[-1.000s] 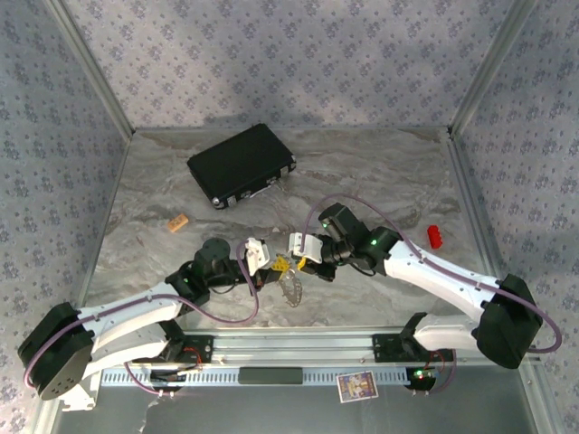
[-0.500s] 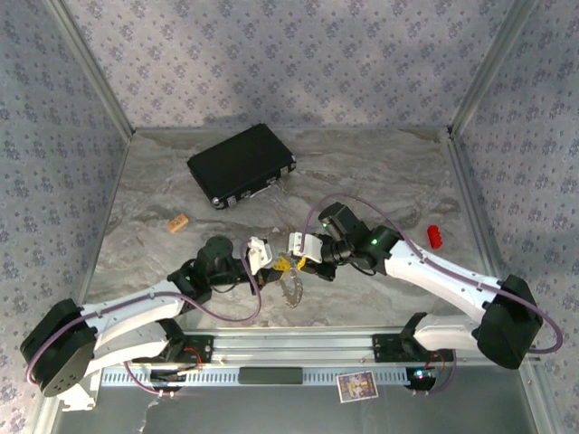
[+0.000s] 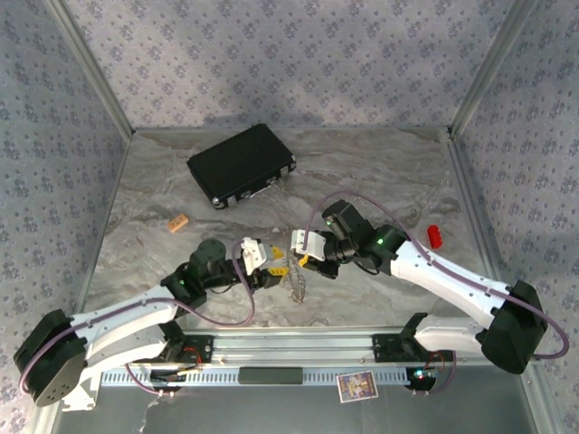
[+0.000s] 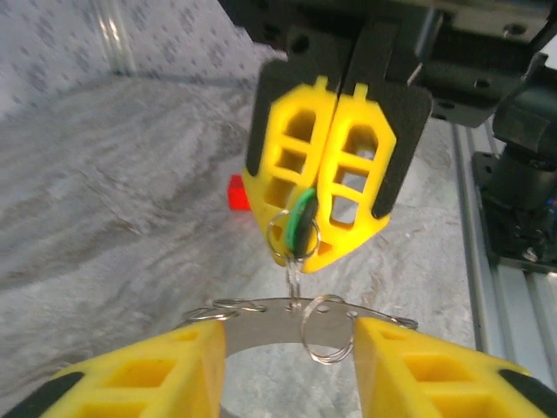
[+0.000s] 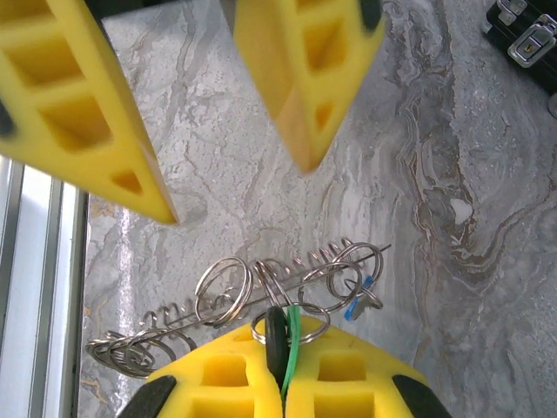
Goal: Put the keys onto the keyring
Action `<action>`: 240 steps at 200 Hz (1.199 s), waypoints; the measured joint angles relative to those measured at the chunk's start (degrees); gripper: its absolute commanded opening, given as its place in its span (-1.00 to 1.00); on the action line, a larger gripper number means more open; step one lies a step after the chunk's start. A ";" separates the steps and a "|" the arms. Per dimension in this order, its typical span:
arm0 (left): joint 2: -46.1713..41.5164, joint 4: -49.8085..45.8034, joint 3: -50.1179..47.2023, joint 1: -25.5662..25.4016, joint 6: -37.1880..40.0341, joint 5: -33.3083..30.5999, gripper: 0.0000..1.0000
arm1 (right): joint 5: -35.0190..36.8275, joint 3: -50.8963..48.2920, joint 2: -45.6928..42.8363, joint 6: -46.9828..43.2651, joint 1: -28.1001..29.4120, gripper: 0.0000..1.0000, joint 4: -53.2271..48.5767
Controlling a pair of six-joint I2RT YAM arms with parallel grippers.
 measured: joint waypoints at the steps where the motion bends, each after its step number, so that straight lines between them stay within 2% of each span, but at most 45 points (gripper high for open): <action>1: -0.17 -0.02 -0.04 0.00 0.04 -0.11 -0.05 | 0.02 0.02 0.00 0.00 0.00 -1.00 -0.04; 32: -7.28 -0.74 -0.87 0.00 0.46 -7.87 -0.04 | 0.52 0.55 0.04 -0.04 0.02 -1.00 -0.61; 81: -16.98 -5.25 -0.42 0.24 1.09 -29.14 -0.02 | 0.57 5.81 3.30 -1.01 2.78 -1.00 -1.22; 116: -20.39 -9.70 3.67 2.78 0.28 -41.20 0.01 | -0.70 10.49 8.00 -1.14 6.78 -1.00 -0.52; 160: -22.93 -12.20 8.57 4.26 -2.67 -48.17 0.01 | -4.04 18.51 18.10 -1.53 9.79 -1.00 4.57; 179: -23.52 -13.07 10.16 4.66 -4.79 -52.52 0.07 | -4.42 20.70 22.40 -1.49 9.94 -1.00 8.55; 211: -26.29 -17.49 10.97 8.41 -11.98 -59.34 0.08 | -3.06 19.39 26.75 -1.49 9.68 -1.00 11.93; 240: -27.52 -22.53 10.99 12.13 -18.03 -61.53 0.08 | 1.99 15.32 26.80 -2.54 8.94 -1.00 10.93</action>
